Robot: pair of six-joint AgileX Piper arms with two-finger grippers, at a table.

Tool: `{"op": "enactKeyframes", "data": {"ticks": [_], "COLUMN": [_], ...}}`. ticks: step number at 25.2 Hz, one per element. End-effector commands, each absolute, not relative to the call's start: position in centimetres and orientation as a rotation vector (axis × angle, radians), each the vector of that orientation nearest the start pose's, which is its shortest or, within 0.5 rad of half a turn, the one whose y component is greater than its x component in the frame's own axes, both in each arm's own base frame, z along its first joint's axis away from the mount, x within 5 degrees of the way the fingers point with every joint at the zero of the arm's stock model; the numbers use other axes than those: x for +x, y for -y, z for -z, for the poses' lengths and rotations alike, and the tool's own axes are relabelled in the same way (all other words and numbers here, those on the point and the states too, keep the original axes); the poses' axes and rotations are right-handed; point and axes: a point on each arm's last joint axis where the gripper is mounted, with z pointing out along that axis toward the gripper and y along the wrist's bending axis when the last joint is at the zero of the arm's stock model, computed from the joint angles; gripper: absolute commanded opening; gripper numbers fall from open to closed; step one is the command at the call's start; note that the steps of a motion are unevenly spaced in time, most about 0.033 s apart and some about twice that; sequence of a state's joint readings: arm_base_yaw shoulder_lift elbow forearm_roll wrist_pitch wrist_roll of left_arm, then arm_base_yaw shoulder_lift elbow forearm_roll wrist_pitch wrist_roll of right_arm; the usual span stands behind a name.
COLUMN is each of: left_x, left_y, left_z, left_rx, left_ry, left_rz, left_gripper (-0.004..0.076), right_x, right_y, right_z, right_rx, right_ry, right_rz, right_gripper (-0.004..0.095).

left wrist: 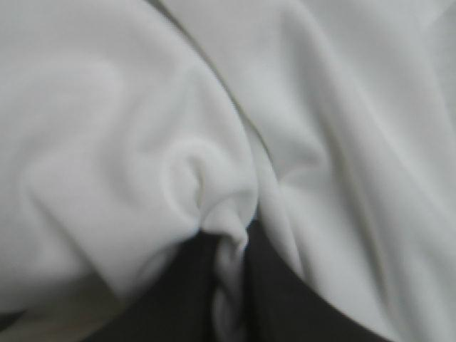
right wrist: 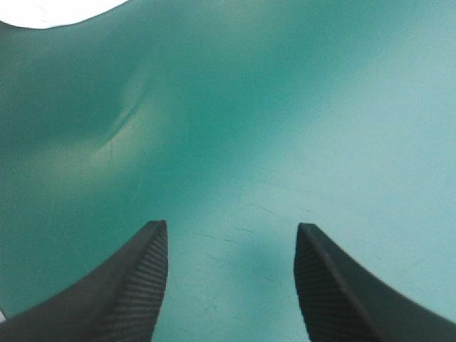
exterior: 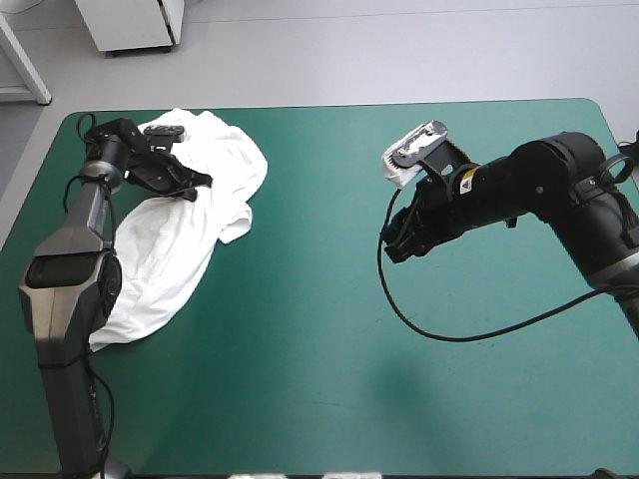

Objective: Fold the cloth

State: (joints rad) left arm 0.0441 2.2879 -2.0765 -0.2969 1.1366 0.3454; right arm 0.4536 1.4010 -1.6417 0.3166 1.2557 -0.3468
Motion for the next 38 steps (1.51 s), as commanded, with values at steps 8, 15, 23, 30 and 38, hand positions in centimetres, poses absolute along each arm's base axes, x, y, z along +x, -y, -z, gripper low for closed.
{"op": "enactKeyframes", "data": {"ticks": [8,15,23,30,38], "left_x": [44.6,39.9,34.5,32.7,36.0], "left_y": [16.1,25.8,32.6,33.6,24.3], "left_z": [-29.0,-30.7,-31.2,-32.6,-38.0], "left_rx": [0.819,1.116,1.355,1.369,0.992], "left_ry": [-2.577,-2.444,-2.335,-2.306,-2.392], "left_rz": [0.455,0.517,0.67,0.582,0.267], "left_gripper": [-0.0009,-0.0009,-0.0009,0.0046,0.0501], "right_x": [22.7,22.8,22.8,22.9,22.9], "right_y": [-13.5,-13.2,-13.2,-13.1,-13.1], "right_z": [-45.6,-45.6,-45.6,-45.6,-45.6], "right_rx": [-0.954,-0.938,-0.93,-0.93,-0.928], "right_ry": [-2.225,-2.237,-2.241,-2.242,-2.243], "right_rz": [-0.391,-0.35,-0.353,-0.343,-0.344], "right_gripper": [0.051,0.0509,0.0509,0.0509,0.0509]}}
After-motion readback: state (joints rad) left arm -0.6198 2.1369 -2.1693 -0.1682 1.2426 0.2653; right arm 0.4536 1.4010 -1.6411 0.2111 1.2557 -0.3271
